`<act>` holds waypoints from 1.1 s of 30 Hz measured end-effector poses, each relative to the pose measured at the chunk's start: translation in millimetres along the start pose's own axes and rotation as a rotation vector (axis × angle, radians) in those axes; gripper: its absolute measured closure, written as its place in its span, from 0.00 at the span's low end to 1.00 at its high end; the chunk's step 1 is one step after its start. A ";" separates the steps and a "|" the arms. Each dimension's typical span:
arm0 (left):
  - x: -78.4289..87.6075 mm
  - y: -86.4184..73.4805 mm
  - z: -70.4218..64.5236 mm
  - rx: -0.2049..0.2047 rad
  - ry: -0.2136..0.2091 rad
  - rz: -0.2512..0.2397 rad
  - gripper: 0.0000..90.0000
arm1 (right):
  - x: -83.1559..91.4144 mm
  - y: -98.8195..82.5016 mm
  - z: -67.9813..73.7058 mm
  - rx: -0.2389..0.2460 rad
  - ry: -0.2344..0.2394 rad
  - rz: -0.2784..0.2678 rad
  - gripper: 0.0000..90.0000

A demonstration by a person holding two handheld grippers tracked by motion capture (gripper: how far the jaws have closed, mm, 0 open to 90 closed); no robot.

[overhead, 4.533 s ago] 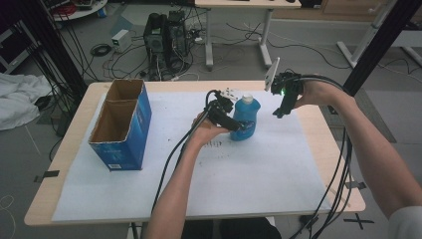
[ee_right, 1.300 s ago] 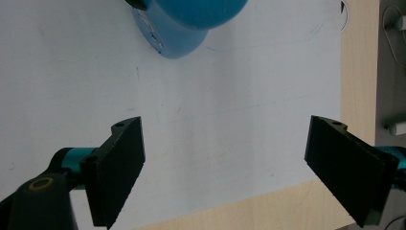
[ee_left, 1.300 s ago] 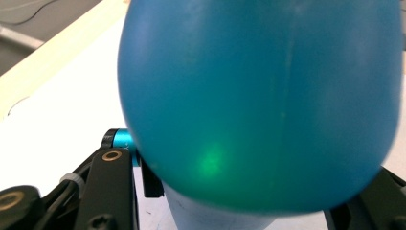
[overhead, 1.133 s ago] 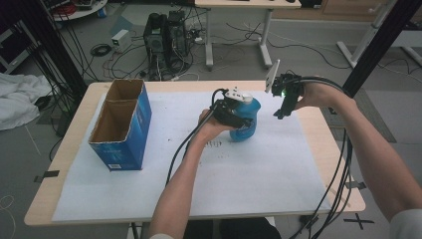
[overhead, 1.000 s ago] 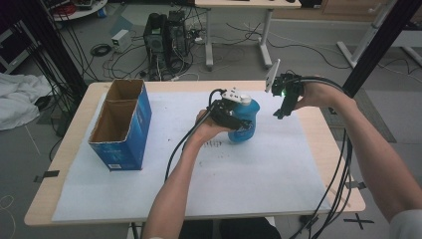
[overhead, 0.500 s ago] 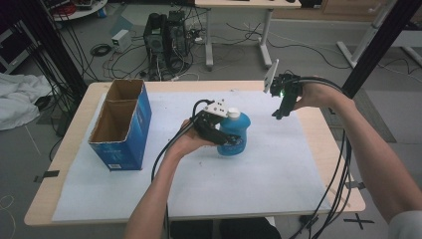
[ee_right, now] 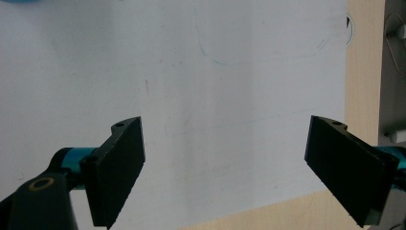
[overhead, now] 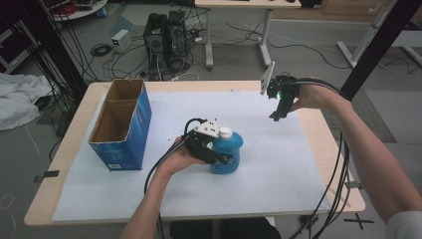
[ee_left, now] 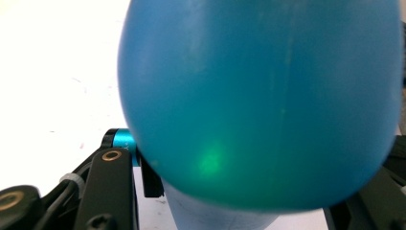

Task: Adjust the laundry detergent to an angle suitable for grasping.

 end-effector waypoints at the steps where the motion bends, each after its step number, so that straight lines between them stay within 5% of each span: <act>1: 1.2 -1.0 0.9 -0.022 -0.005 0.021 0.50 | -0.8 0.7 1.3 -0.022 -0.004 -0.008 0.14; 2: 0.9 -2.0 0.5 -0.021 -0.016 0.025 0.50 | -2.4 0.8 1.9 -0.028 -0.009 -0.027 0.14; 3: -1.1 -2.9 -1.5 0.000 -0.014 0.008 0.50 | -1.8 0.1 -1.1 0.020 -0.009 -0.012 0.14; 5: -2.4 -4.0 -2.0 -0.005 -0.011 0.006 0.50 | -1.3 2.0 2.1 -0.020 -0.006 -0.006 0.14; 12: -3.5 -3.3 -5.6 -0.015 -0.001 0.001 0.50 | -3.6 1.6 4.2 -0.029 -0.010 -0.030 0.14; 13: -3.4 -3.5 -6.7 -0.019 0.002 -0.001 0.50 | -2.2 0.5 1.7 0.013 -0.008 -0.011 0.14; 19: -1.6 -5.5 -6.6 -0.040 0.018 0.001 0.50 | -2.2 0.6 4.9 -0.024 -0.010 -0.026 0.14; 22: -3.6 -6.3 -5.3 -0.011 0.017 -0.021 0.49 | 0.4 -0.2 2.1 0.024 -0.004 0.001 0.14; 25: -4.8 -6.1 -6.1 -0.006 0.015 -0.035 0.49 | -1.9 0.0 5.1 -0.020 -0.005 -0.021 0.14; 26: -4.5 -6.1 -5.7 -0.006 0.011 -0.031 0.49 | -2.6 -0.5 5.4 -0.024 -0.008 -0.028 0.14; 27: -3.2 -6.3 -3.8 -0.028 0.011 -0.014 0.49 | -1.3 -1.8 2.4 0.022 -0.005 -0.007 0.14; 29: -3.2 -6.3 -3.8 -0.029 0.011 -0.014 0.49 | -3.1 -1.3 5.0 -0.027 -0.008 -0.027 0.14; 33: -2.6 -5.8 -3.3 -0.028 0.003 -0.001 0.48 | -3.3 -1.3 5.0 -0.027 -0.007 -0.030 0.14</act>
Point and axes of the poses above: each handheld gripper's, and its own axes: x roughly backward along the jaws, y roughly out of its top, z roughly to its left, the point moved 2 cm from there along -x, roughly forward along the jaws, and after that the axes turned 4 degrees about y, right-handed, at the moved point
